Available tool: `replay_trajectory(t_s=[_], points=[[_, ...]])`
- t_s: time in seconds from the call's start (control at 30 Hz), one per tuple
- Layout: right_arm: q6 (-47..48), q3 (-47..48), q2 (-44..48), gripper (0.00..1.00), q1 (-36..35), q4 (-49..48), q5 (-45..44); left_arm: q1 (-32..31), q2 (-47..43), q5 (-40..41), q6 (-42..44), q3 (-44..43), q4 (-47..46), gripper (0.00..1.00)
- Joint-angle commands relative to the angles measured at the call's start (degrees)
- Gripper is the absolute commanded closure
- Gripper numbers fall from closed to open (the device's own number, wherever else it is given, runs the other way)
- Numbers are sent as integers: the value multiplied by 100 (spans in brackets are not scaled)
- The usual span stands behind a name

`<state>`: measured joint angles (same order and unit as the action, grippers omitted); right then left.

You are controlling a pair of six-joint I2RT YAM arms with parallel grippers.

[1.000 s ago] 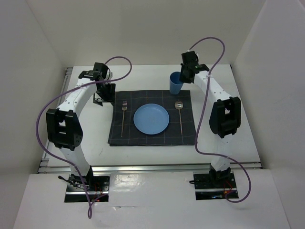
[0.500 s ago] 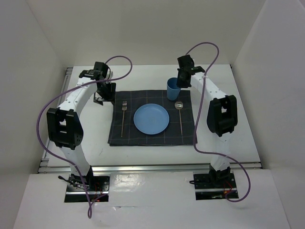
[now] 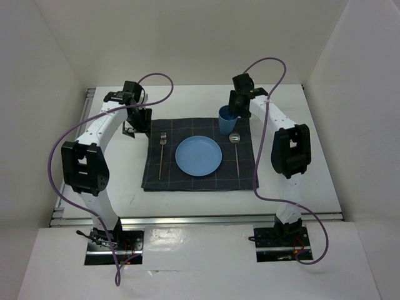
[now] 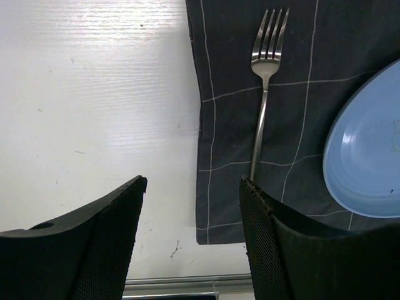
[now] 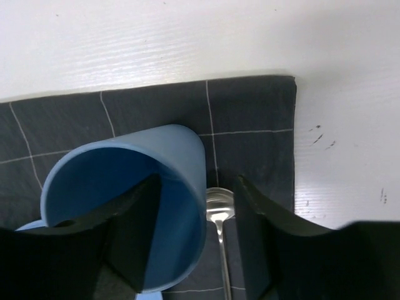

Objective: Set the dinner table for one person

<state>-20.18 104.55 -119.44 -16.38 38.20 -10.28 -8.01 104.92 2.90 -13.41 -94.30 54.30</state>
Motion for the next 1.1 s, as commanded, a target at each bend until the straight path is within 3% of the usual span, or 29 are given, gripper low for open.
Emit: replay_trajectory(t_s=[0.0, 0.17, 0.27, 0.57, 0.73, 0.97, 1.07], points=[[58, 135, 245, 39, -49, -75, 44, 28, -33, 123, 110, -194, 63, 31], [59, 452, 499, 17, -49, 91, -421, 28, -86, 246, 163, -194, 63, 31], [-116, -72, 1140, 0, 3, -22, -553, 28, -148, 308, 216, -141, 10, 31], [-1153, -2903, 4066, 0, 934, -102, 0, 28, -674, 378, 339, 192, -104, 31], [-1338, -4186, 5594, 0, 1339, 451, -78, 28, -1166, 746, 479, 762, -385, 31], [-1375, -4637, 7142, 0, 1339, 778, 61, 28, -2010, 1274, 813, 1546, -500, 31], [-1321, -4698, 7390, 0, 1339, 777, 272, 28, -2318, 1354, 814, 1783, -561, 31]])
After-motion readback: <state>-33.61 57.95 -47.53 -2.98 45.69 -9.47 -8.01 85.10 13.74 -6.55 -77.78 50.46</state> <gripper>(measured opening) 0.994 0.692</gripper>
